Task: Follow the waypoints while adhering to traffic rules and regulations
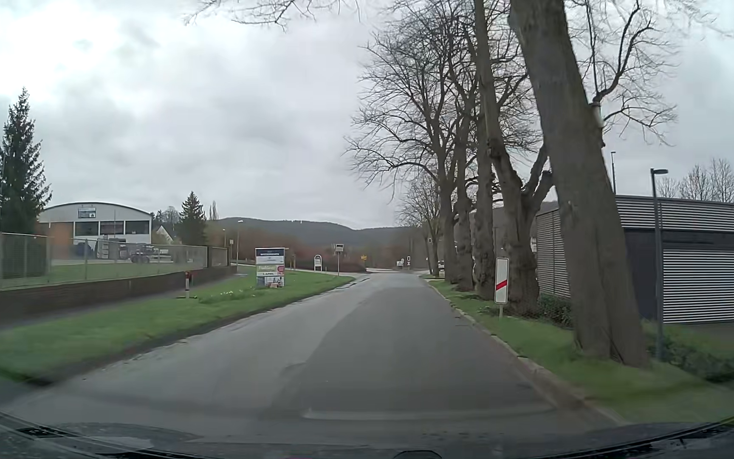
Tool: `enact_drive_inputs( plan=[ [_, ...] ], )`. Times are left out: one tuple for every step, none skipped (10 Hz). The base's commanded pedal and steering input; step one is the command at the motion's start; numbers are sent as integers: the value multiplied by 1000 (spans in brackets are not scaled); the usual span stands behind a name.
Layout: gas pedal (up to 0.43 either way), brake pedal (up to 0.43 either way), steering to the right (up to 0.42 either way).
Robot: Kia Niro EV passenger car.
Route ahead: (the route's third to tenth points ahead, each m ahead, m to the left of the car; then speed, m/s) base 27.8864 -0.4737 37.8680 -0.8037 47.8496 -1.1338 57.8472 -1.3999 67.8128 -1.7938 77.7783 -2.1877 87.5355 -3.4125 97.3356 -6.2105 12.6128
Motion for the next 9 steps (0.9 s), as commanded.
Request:
enact_drive_inputs(
  plan=[
    [157, 0, 21],
    [157, 0, 18],
    [157, 0, 11],
    [157, 0, 7],
    [157, 0, 6],
    [157, 0, 6],
    [157, 0, 6],
    [157, 0, 5],
    [157, 0, 4]
  ],
)
